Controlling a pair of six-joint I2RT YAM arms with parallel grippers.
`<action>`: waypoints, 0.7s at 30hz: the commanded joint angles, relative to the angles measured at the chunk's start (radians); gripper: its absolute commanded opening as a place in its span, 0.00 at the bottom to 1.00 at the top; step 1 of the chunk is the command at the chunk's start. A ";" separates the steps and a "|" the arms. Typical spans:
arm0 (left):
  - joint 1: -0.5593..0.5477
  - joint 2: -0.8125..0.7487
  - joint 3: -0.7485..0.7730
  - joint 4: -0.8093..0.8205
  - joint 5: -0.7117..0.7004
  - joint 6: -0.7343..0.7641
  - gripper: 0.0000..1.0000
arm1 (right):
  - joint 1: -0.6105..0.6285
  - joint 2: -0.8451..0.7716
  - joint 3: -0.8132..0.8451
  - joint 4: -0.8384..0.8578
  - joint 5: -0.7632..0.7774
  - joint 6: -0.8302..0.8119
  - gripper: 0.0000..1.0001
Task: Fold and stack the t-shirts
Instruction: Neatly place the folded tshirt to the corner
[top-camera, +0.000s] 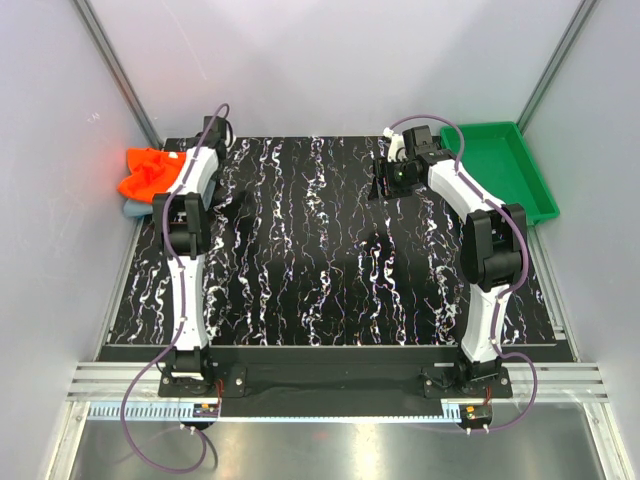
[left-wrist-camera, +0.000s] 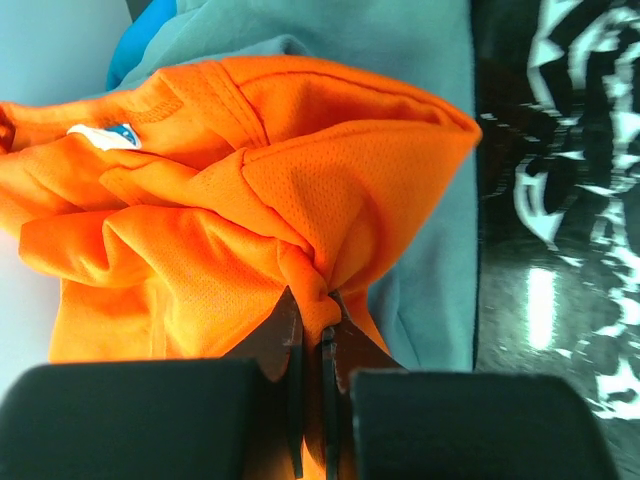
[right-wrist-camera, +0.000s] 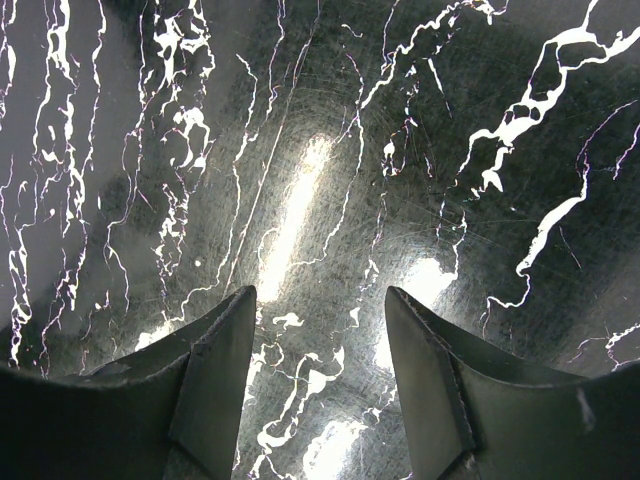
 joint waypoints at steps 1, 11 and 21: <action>-0.051 -0.015 0.052 0.001 0.056 -0.007 0.00 | -0.001 -0.028 0.026 0.027 -0.014 0.005 0.62; -0.095 0.000 0.065 0.024 0.018 -0.017 0.02 | -0.001 -0.037 0.031 0.020 -0.005 -0.007 0.62; -0.065 -0.099 0.111 0.081 -0.072 -0.059 0.68 | -0.001 -0.043 0.023 0.008 0.002 -0.009 0.62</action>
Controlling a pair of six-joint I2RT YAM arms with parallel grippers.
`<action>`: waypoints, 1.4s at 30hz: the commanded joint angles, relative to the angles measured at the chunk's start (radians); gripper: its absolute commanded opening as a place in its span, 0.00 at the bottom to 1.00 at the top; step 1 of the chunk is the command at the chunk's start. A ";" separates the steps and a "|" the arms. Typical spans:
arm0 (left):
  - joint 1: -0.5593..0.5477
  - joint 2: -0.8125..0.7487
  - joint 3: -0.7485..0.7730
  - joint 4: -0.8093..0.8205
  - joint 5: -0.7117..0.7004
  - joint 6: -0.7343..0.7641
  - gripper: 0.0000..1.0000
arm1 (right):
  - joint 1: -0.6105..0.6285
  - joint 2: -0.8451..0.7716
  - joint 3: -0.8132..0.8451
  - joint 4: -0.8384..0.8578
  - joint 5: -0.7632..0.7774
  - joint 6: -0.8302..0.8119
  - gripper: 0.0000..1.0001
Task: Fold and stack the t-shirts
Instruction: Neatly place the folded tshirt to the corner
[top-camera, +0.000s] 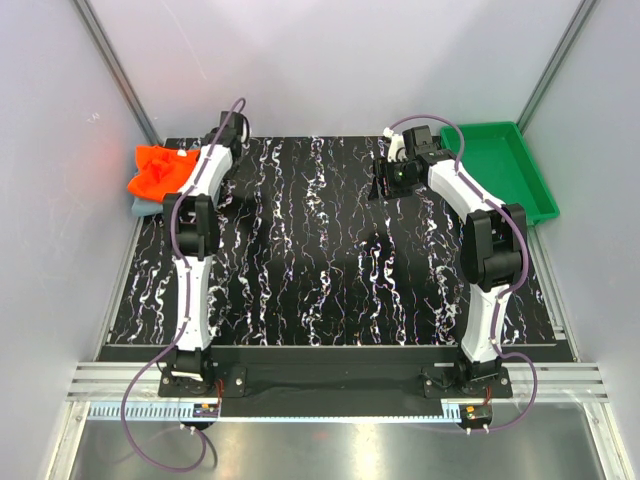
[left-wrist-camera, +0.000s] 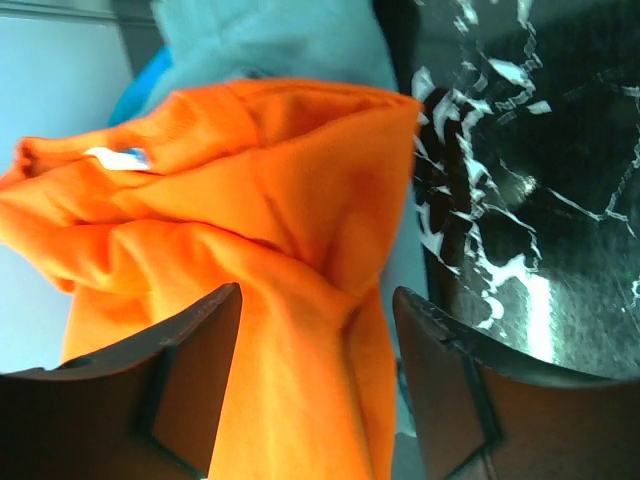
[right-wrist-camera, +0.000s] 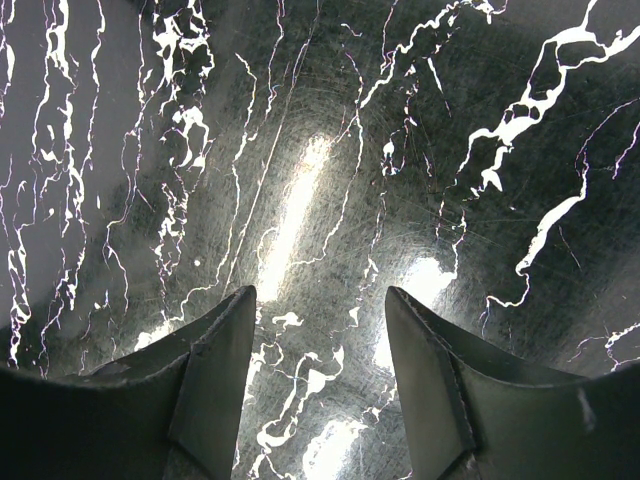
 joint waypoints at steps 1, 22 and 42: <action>0.020 -0.108 0.108 0.068 -0.043 -0.024 0.68 | -0.001 -0.043 0.022 0.006 -0.001 -0.006 0.62; 0.250 -0.073 -0.056 0.076 -0.127 0.012 0.68 | -0.001 -0.096 0.007 -0.031 -0.053 -0.038 0.63; 0.278 -0.176 -0.309 -0.099 0.042 -0.093 0.69 | -0.001 -0.063 0.008 -0.022 -0.067 -0.029 0.63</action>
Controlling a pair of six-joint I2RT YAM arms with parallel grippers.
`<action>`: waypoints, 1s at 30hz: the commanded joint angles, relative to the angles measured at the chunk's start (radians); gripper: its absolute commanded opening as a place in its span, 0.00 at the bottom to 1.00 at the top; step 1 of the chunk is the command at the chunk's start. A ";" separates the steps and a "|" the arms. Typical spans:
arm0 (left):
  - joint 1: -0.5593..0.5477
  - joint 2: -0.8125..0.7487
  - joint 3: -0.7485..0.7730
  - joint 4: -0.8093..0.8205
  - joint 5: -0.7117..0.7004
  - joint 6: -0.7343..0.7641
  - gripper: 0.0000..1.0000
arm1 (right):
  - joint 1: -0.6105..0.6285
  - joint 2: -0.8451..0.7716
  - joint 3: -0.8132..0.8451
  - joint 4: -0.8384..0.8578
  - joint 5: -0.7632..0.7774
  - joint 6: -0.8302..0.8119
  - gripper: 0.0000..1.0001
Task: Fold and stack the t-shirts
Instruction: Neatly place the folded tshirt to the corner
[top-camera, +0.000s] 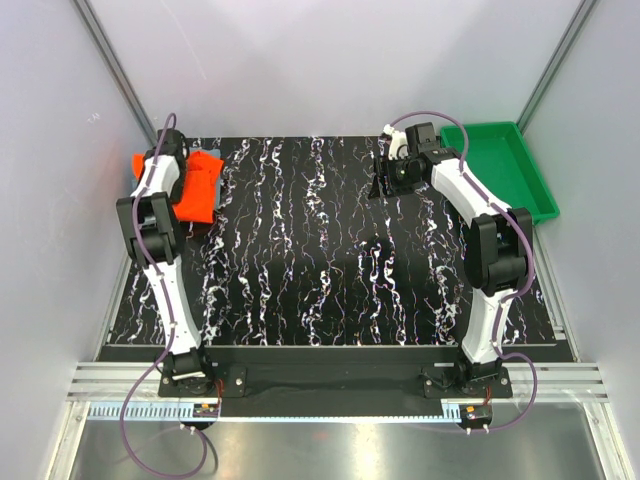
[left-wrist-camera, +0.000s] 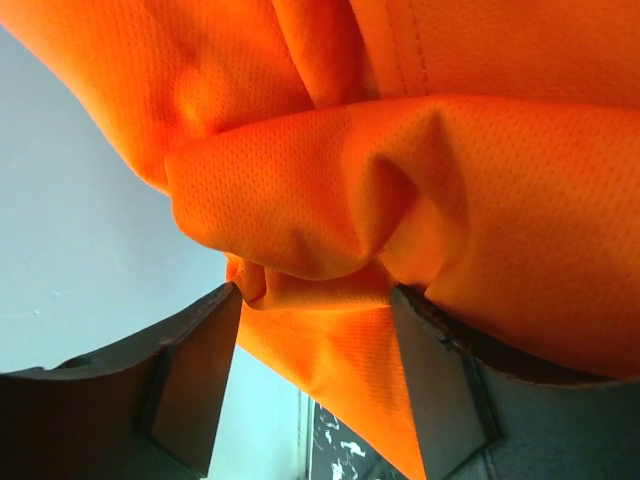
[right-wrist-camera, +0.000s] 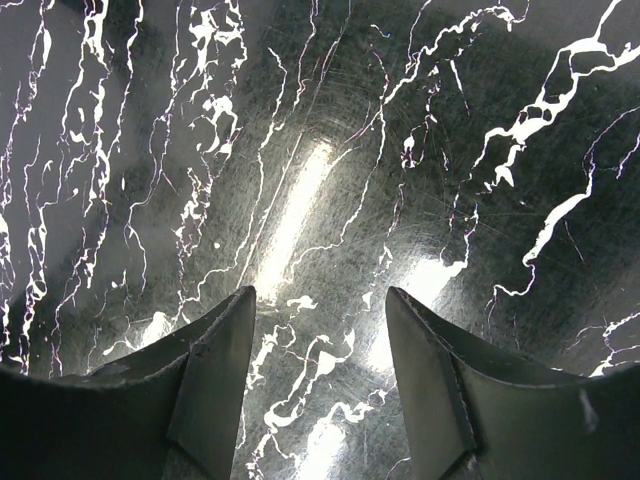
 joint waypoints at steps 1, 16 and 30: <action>0.001 -0.039 -0.005 -0.132 0.119 -0.053 0.70 | 0.001 -0.015 0.018 0.008 -0.038 0.004 0.63; -0.120 -0.048 0.203 0.027 -0.032 0.019 0.34 | -0.001 -0.023 0.067 -0.050 -0.043 -0.035 0.63; -0.081 -0.044 0.244 -0.028 0.028 -0.041 0.51 | 0.001 -0.082 0.006 -0.052 -0.004 -0.070 0.63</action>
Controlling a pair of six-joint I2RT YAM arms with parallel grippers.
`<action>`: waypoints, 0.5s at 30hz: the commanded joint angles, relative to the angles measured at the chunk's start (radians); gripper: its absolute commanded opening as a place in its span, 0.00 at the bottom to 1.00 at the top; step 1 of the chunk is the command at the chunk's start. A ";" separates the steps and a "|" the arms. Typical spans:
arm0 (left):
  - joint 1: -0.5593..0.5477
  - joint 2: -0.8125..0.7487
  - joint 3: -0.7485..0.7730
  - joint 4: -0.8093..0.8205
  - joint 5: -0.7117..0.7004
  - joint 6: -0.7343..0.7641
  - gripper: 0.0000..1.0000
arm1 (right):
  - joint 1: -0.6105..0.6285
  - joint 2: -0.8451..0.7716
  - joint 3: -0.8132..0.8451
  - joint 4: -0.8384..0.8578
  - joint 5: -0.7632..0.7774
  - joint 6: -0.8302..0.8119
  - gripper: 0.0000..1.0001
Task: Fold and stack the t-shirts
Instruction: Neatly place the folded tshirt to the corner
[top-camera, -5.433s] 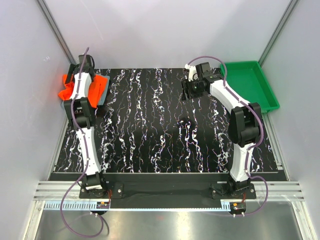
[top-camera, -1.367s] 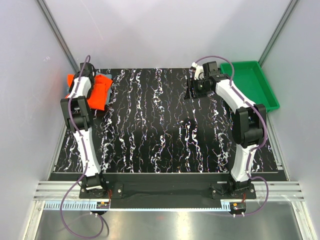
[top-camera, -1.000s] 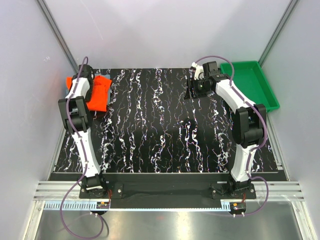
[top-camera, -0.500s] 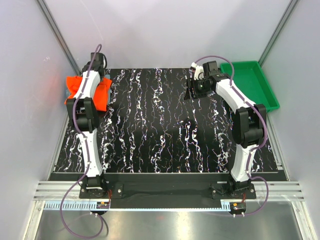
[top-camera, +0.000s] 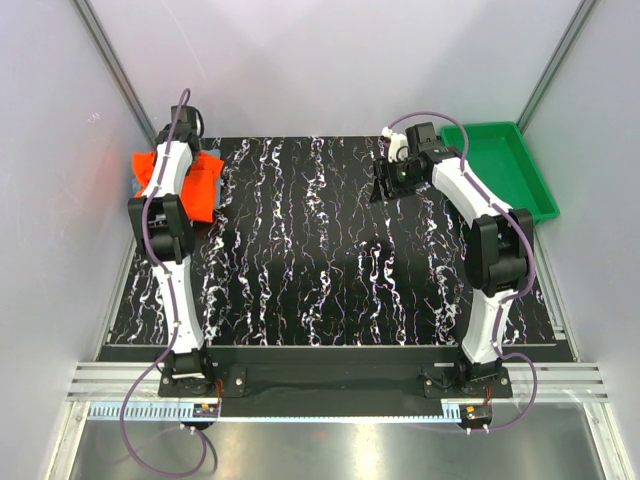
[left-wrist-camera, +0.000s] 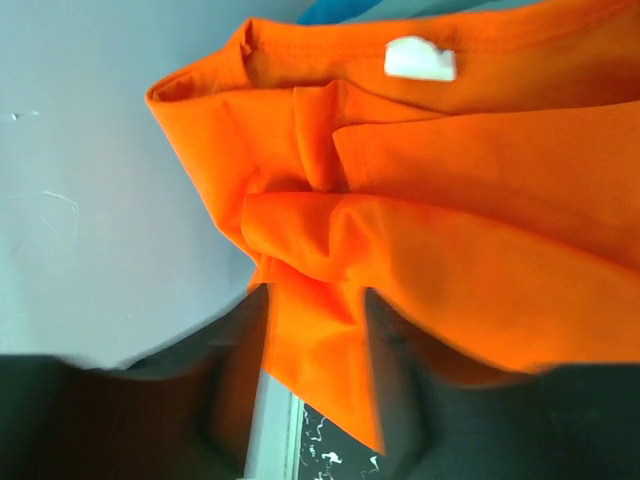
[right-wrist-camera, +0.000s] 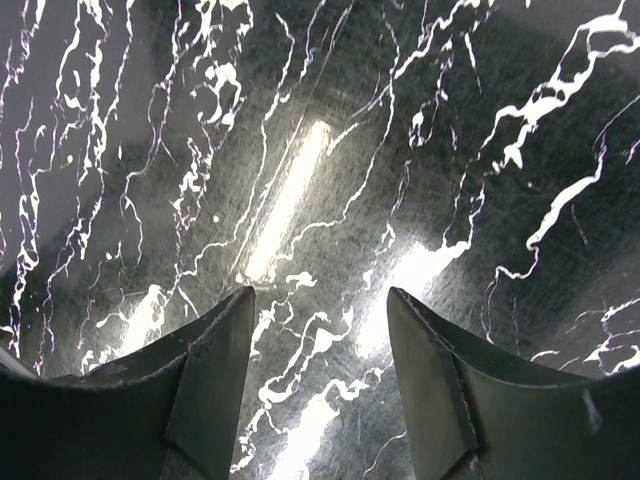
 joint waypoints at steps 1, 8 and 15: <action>0.026 -0.043 0.044 0.001 0.026 -0.013 0.52 | 0.002 -0.082 -0.018 0.024 0.009 -0.011 0.63; 0.049 -0.021 0.030 0.024 -0.005 0.000 0.59 | 0.002 -0.090 -0.010 0.001 0.022 -0.032 0.63; 0.070 0.087 0.104 0.067 -0.001 0.018 0.53 | 0.004 -0.108 -0.013 -0.033 0.043 -0.057 0.64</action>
